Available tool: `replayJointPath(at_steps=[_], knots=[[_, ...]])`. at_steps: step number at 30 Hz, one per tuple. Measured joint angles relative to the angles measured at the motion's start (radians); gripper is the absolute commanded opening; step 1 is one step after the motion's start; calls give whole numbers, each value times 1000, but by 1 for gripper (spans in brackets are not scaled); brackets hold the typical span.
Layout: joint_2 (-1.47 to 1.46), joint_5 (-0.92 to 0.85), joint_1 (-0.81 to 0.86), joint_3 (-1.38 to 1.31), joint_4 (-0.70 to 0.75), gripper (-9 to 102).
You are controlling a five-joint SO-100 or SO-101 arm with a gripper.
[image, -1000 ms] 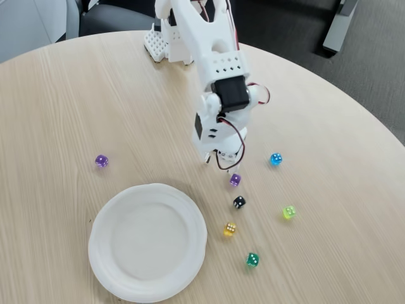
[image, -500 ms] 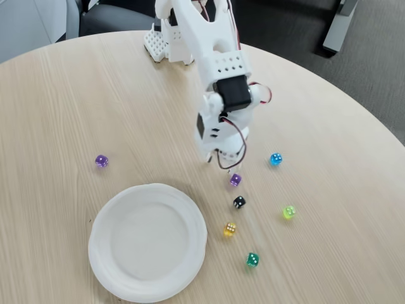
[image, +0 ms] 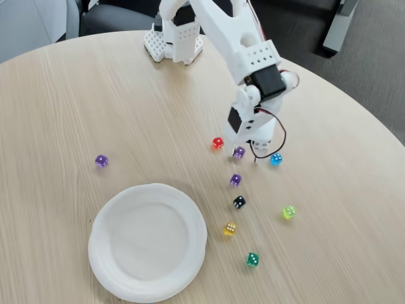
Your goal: Pick a purple dice and put it in the plate.
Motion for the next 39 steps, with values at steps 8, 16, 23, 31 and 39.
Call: replayJointPath(at_steps=[8, 16, 23, 31, 39], knots=[[0, -14, 12, 0, 0, 15], [0, -17, 9, 0, 0, 12], [0, 3, 9, 0, 0, 9], [0, 9, 9, 0, 0, 6], [0, 9, 9, 0, 0, 8]])
